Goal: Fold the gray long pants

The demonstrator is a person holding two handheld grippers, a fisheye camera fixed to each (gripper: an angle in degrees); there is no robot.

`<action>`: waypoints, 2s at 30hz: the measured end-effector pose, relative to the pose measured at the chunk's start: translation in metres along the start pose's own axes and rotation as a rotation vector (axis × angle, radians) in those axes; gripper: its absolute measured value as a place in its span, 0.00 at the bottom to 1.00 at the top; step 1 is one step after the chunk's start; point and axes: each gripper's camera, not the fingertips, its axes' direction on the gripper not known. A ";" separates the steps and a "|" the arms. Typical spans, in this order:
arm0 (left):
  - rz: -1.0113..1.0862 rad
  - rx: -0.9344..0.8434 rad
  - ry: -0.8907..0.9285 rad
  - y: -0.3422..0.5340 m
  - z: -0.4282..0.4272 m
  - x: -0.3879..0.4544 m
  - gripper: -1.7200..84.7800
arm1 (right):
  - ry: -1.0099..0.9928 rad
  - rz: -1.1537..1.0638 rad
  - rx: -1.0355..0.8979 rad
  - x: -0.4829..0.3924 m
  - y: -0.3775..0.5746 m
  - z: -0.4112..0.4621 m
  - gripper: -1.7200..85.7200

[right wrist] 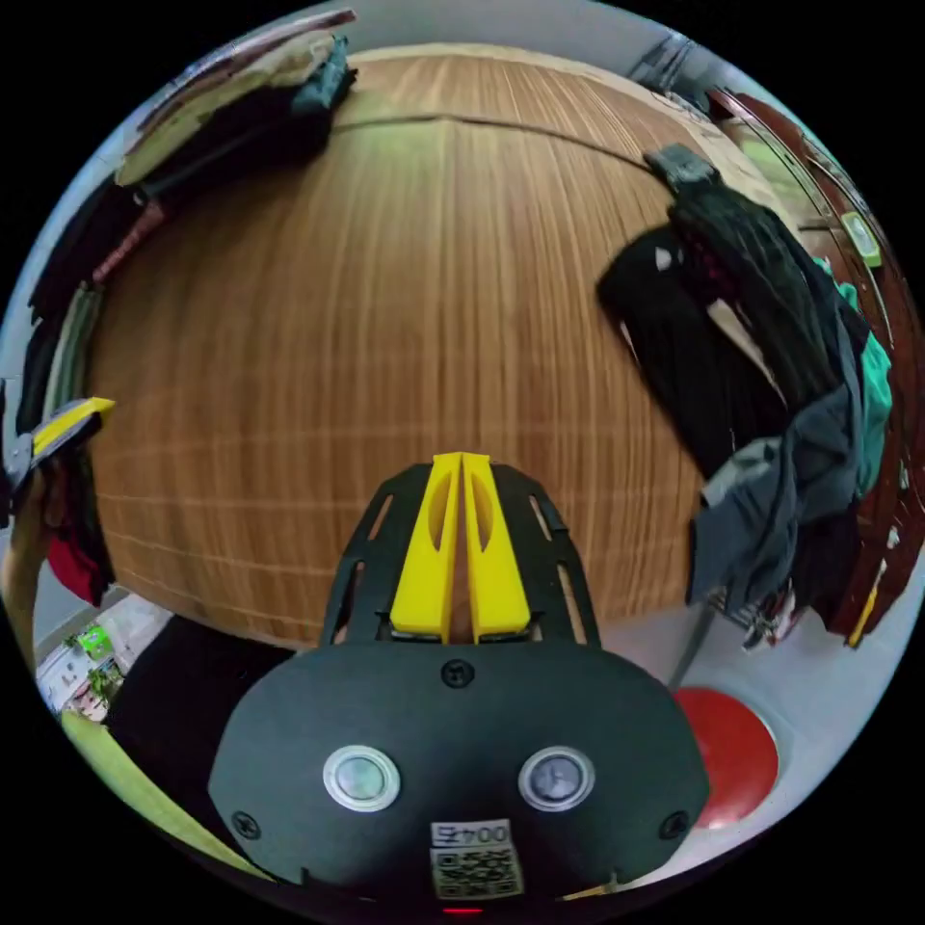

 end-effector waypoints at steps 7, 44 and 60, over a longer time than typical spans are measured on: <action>0.166 -0.100 -0.099 0.035 0.078 0.074 0.03 | -0.042 0.166 -0.013 0.000 0.080 0.066 0.02; 0.142 0.113 0.653 0.242 -0.223 0.097 0.27 | -0.713 0.156 0.762 0.226 0.354 -0.113 0.05; -0.027 0.491 0.221 0.417 -0.373 0.018 0.09 | -1.074 -0.609 0.455 -0.107 0.332 -0.203 0.08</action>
